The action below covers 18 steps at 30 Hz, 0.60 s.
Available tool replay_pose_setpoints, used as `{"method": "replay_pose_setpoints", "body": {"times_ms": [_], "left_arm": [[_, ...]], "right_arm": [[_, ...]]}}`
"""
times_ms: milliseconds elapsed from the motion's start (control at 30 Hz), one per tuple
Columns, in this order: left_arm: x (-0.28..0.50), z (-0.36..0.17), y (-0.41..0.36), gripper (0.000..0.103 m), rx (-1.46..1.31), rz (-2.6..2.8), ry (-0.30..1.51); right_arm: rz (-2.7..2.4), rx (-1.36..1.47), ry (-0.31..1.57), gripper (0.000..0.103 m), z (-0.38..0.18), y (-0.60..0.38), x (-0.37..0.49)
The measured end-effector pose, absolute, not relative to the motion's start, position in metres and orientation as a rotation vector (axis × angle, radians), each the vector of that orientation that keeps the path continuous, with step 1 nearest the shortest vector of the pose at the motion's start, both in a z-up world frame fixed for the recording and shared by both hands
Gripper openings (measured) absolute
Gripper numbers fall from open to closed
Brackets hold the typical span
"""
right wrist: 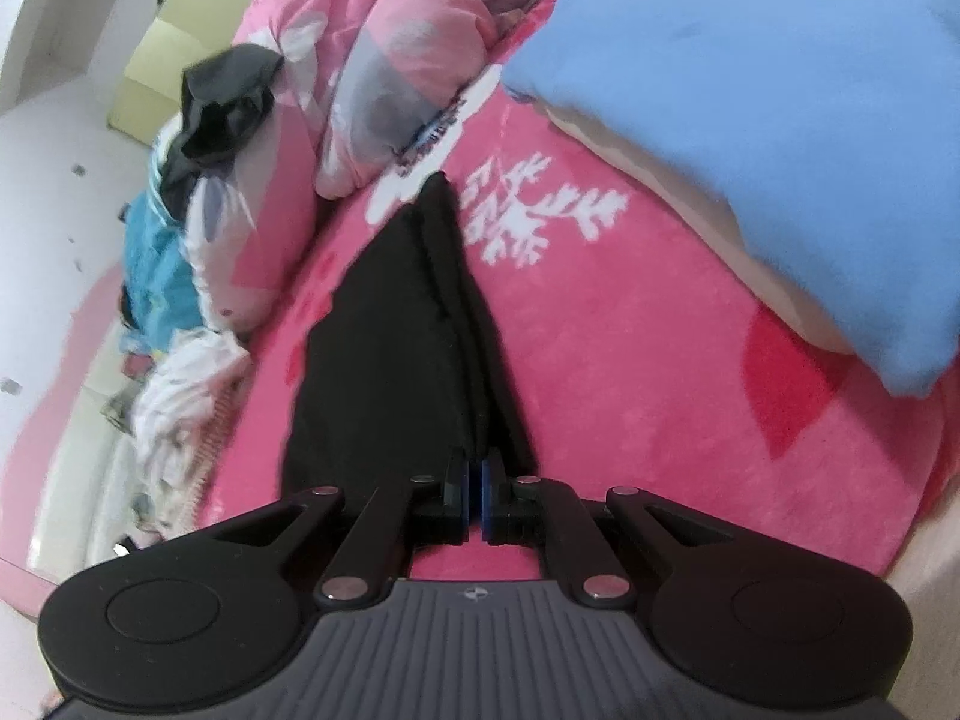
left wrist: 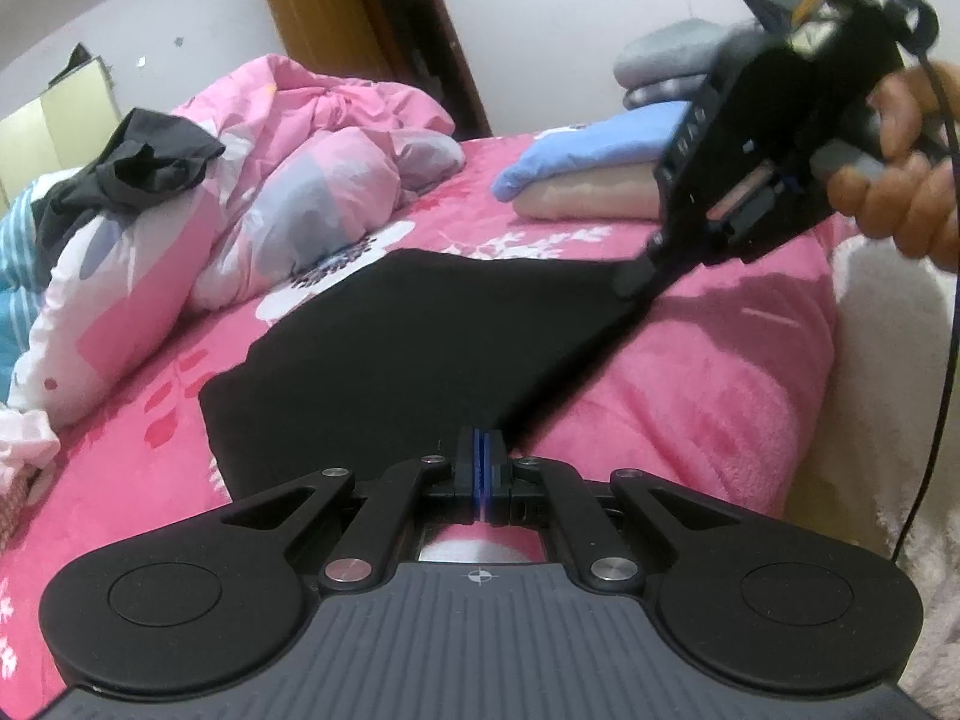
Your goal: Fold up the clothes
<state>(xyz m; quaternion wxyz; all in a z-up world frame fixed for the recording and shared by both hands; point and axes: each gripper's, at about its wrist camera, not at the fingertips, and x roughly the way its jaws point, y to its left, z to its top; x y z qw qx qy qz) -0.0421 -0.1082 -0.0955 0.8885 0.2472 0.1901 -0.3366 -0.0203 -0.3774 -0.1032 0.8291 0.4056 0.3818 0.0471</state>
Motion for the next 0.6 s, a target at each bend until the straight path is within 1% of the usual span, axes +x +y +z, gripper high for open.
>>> {"method": "replay_pose_setpoints", "body": {"times_ms": [167, 233, 300, 367, 433, 600], "left_arm": [[-0.050, -0.087, -0.087, 0.006, 0.446, -0.674, 0.421], [-0.049, -0.082, -0.072, 0.012, 0.385, -0.638, 0.451], [-0.048, -0.076, -0.056, 0.016, 0.314, -0.600, 0.480], [-0.042, -0.073, -0.040, 0.021, 0.227, -0.556, 0.511], [-0.031, -0.072, -0.027, 0.035, 0.111, -0.500, 0.562], [0.007, -0.080, -0.002, 0.036, -0.180, -0.444, 0.702]], "right_arm": [[0.101, 0.867, 0.818, 0.003, -0.110, -0.378, -0.020], [0.104, 0.862, 0.816, 0.003, -0.110, -0.377, -0.020], [0.107, 0.864, 0.815, 0.003, -0.111, -0.378, -0.020], [0.110, 0.868, 0.813, 0.003, -0.111, -0.378, -0.020], [0.112, 0.871, 0.812, 0.003, -0.111, -0.378, -0.020], [0.113, 0.868, 0.809, 0.003, -0.112, -0.377, -0.020]]}}
